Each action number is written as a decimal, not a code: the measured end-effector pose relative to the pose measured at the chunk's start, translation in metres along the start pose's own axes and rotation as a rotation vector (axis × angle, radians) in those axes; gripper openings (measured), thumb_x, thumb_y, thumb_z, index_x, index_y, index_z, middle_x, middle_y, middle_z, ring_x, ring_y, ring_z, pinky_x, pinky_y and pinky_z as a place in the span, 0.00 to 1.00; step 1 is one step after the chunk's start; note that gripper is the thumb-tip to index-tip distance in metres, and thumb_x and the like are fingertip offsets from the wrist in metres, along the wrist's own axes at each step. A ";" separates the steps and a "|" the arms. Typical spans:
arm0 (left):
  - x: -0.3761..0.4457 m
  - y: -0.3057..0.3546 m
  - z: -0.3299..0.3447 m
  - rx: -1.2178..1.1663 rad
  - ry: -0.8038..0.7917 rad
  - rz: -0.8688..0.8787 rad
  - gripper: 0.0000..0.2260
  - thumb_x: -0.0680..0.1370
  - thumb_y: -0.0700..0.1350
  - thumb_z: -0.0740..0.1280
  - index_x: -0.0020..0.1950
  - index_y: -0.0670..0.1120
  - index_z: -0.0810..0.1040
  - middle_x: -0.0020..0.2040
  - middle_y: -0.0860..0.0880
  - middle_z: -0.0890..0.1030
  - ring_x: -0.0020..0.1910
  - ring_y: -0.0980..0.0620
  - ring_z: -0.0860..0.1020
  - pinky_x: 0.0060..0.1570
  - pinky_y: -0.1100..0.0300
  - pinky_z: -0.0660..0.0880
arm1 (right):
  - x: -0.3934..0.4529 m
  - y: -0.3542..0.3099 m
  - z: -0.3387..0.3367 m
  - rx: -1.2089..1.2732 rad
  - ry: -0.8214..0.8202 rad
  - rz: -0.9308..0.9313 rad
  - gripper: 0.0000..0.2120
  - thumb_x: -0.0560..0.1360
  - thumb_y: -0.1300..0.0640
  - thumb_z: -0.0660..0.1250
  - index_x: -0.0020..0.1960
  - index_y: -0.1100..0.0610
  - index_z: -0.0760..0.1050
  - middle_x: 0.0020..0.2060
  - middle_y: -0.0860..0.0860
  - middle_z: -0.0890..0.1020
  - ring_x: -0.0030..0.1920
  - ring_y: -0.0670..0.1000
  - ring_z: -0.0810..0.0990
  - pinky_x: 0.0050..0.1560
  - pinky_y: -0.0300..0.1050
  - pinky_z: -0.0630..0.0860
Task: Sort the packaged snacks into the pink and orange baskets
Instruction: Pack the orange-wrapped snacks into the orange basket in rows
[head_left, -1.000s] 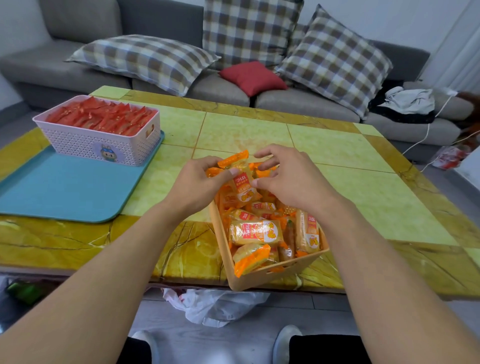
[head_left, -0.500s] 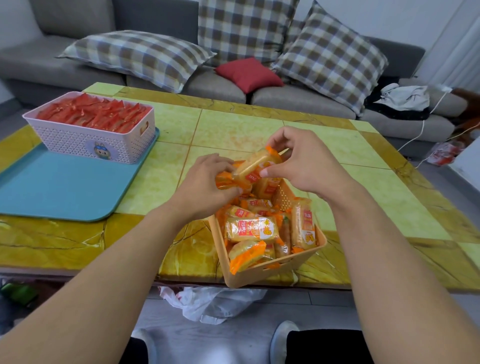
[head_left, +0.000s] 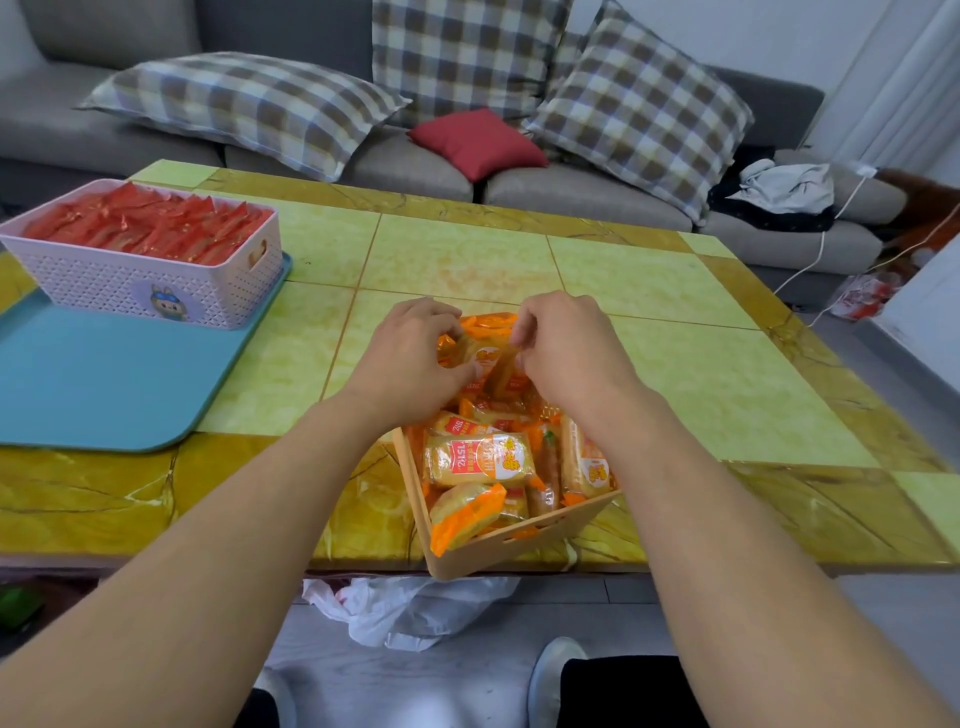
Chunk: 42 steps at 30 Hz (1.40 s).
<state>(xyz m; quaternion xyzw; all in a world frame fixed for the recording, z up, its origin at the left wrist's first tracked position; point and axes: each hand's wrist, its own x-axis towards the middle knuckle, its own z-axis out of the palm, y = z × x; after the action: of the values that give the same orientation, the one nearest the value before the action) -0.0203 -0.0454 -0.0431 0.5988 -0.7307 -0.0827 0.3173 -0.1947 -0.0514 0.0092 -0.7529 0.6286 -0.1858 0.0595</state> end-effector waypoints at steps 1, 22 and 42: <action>0.001 0.000 0.001 -0.012 0.004 -0.006 0.16 0.74 0.54 0.75 0.57 0.47 0.80 0.68 0.51 0.76 0.71 0.49 0.67 0.69 0.55 0.63 | 0.000 0.000 0.002 0.004 -0.029 -0.003 0.15 0.72 0.67 0.72 0.38 0.46 0.81 0.45 0.50 0.83 0.41 0.51 0.82 0.44 0.48 0.83; 0.007 0.000 0.001 0.100 -0.109 -0.121 0.21 0.66 0.50 0.80 0.52 0.56 0.74 0.65 0.54 0.77 0.69 0.49 0.70 0.78 0.47 0.50 | -0.003 -0.025 0.019 -0.473 -0.841 -0.204 0.12 0.83 0.62 0.56 0.58 0.61 0.77 0.47 0.54 0.77 0.46 0.53 0.76 0.36 0.40 0.70; 0.006 0.004 0.008 0.212 -0.064 -0.090 0.20 0.68 0.48 0.79 0.52 0.56 0.71 0.60 0.54 0.76 0.64 0.47 0.71 0.72 0.50 0.61 | -0.007 -0.029 0.010 -0.543 -0.795 -0.218 0.07 0.81 0.64 0.59 0.49 0.58 0.76 0.36 0.51 0.73 0.40 0.53 0.74 0.36 0.43 0.69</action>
<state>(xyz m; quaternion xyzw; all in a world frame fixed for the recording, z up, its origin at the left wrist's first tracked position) -0.0286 -0.0517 -0.0453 0.6582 -0.7176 -0.0379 0.2246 -0.1658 -0.0399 0.0078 -0.8153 0.5004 0.2812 0.0765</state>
